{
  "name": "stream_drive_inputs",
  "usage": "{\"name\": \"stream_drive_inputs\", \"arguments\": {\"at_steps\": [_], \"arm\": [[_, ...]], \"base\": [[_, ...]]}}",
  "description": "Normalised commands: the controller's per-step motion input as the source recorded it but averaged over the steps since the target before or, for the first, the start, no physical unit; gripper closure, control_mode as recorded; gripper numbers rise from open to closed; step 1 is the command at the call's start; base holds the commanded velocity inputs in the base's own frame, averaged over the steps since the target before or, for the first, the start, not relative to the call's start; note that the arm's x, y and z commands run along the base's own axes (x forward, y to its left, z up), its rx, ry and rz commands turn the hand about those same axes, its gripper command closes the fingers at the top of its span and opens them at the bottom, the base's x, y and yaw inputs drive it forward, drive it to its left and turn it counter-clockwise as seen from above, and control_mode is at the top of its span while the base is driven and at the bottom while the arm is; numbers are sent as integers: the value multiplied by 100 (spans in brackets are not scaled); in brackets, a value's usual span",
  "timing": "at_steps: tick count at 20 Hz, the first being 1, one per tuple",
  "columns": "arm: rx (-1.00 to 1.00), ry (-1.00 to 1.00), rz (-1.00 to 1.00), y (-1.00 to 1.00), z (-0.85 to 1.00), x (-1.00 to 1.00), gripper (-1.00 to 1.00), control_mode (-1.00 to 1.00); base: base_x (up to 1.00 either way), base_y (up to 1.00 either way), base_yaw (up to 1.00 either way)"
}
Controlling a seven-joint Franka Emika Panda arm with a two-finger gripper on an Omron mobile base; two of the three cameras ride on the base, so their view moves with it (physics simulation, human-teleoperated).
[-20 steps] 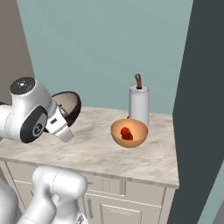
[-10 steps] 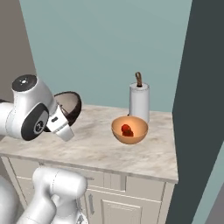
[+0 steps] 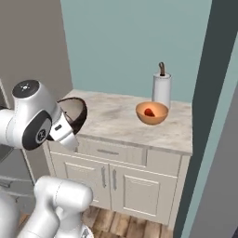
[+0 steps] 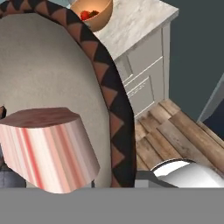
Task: Place the bowl with the tomatos on the second highest shelf of the fridge. Place the bowl with the fish and steak on the top shelf of the fridge.
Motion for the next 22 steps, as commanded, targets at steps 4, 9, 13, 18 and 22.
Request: {"name": "stream_drive_inputs", "arguments": {"at_steps": [4, 9, 13, 18, 22], "arm": [[0, 0, 0, 0, 0, 0, 100, 100], [0, 0, 0, 0, 0, 0, 100, 100], [0, 0, 0, 0, 0, 0, 100, 100], [0, 0, 0, 0, 0, 0, 100, 100], [0, 0, 0, 0, 0, 0, 100, 100]], "base": [[-100, -19, 44], [-93, 43, 38], [-63, 98, 25], [-44, 100, 9], [1, 100, 0]]}}
